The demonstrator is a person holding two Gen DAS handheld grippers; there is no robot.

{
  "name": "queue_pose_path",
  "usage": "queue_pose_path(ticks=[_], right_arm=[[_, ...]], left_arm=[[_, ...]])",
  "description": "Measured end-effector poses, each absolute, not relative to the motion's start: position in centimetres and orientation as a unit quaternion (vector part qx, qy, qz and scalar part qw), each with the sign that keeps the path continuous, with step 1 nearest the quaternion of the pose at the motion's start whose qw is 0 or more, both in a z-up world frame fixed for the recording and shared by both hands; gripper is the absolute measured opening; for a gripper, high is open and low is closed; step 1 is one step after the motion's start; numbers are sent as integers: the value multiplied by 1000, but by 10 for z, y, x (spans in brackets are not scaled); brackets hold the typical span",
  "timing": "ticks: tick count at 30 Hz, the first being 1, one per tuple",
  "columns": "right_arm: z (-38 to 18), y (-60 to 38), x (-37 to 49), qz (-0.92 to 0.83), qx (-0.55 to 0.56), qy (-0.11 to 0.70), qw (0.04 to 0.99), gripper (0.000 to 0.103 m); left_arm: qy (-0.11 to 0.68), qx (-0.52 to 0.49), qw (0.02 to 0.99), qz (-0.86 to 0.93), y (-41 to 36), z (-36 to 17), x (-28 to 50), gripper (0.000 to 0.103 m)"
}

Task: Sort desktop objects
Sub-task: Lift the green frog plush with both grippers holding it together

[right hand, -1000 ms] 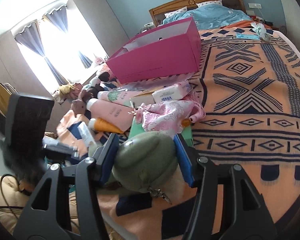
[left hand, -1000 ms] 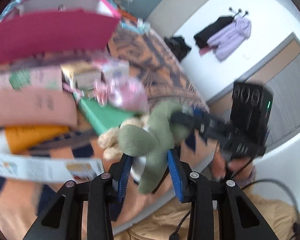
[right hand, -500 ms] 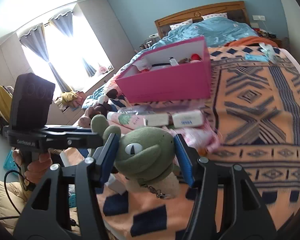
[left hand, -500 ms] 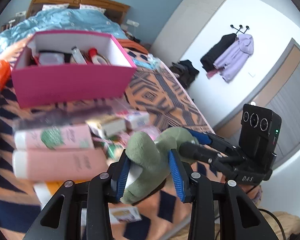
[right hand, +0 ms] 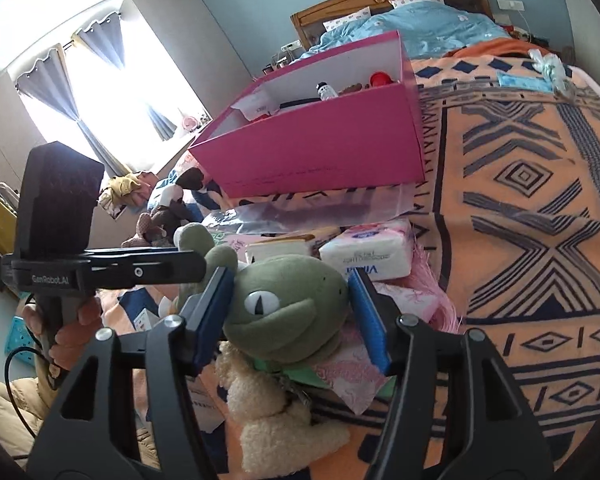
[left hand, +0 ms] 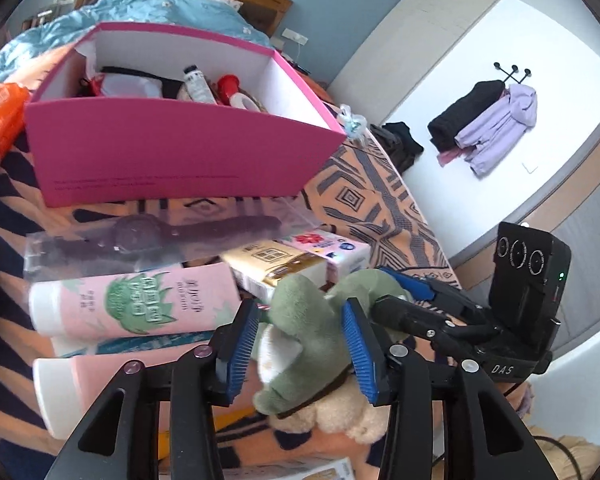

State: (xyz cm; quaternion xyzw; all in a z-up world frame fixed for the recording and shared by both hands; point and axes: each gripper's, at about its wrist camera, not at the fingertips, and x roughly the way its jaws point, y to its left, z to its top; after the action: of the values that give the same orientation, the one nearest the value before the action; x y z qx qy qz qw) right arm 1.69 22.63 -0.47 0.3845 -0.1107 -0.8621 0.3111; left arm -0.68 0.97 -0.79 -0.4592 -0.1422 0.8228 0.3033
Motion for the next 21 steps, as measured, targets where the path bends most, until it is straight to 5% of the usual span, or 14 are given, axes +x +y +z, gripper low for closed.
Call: queue_pose_path(ticks=[4, 11, 13, 21], right_arm=[[-3, 220, 18, -870, 379, -87, 304, 66], [-6, 215, 11, -869, 379, -92, 304, 66], [-5, 215, 11, -869, 379, -91, 303, 66], [3, 221, 37, -887, 353, -54, 293, 66]], left_arm=[[-116, -451, 307, 830, 4, -6, 13, 56], [-61, -454, 313, 832, 21, -13, 28, 54], [-73, -459, 314, 828, 21, -16, 21, 46], [-89, -469, 317, 820, 17, -22, 12, 46]])
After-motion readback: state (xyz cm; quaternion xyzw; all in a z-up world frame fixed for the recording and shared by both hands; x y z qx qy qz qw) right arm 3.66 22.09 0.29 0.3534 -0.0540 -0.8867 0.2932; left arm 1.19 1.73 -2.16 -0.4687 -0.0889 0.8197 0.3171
